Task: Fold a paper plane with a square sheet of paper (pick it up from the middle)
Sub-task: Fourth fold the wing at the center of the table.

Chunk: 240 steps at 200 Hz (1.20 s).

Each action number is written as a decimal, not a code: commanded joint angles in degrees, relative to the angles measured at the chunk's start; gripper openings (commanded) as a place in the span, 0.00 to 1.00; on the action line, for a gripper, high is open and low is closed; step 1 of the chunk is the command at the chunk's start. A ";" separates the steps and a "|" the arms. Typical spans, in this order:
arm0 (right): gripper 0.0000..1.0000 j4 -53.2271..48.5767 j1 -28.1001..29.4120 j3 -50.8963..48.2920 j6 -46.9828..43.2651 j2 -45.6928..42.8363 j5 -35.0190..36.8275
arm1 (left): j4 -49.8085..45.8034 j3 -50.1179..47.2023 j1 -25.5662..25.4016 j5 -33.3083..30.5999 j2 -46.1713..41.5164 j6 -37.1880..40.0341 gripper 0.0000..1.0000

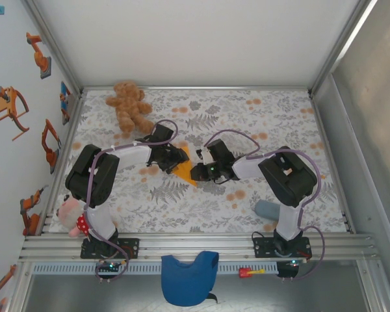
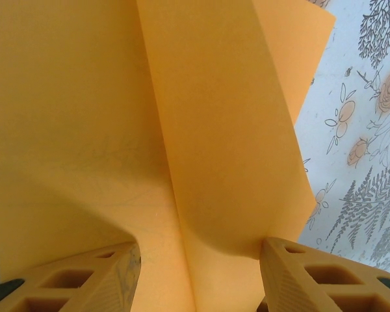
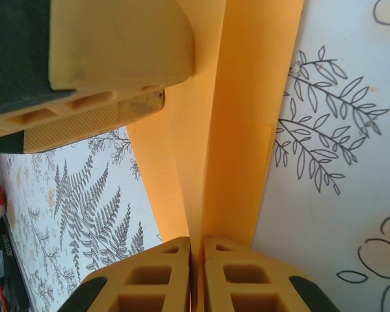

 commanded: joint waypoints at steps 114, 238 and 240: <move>0.03 4.85 -2.84 -4.09 5.18 3.60 -9.28 | -5.74 1.88 -0.65 1.67 -4.37 6.98 0.58; 0.01 4.05 -4.24 -3.44 6.35 4.70 -10.63 | 18.93 -8.60 1.39 12.66 -6.92 8.21 0.29; 0.01 3.99 -4.24 -3.40 6.36 4.71 -10.64 | 19.09 -8.77 1.54 12.67 -6.70 8.14 0.29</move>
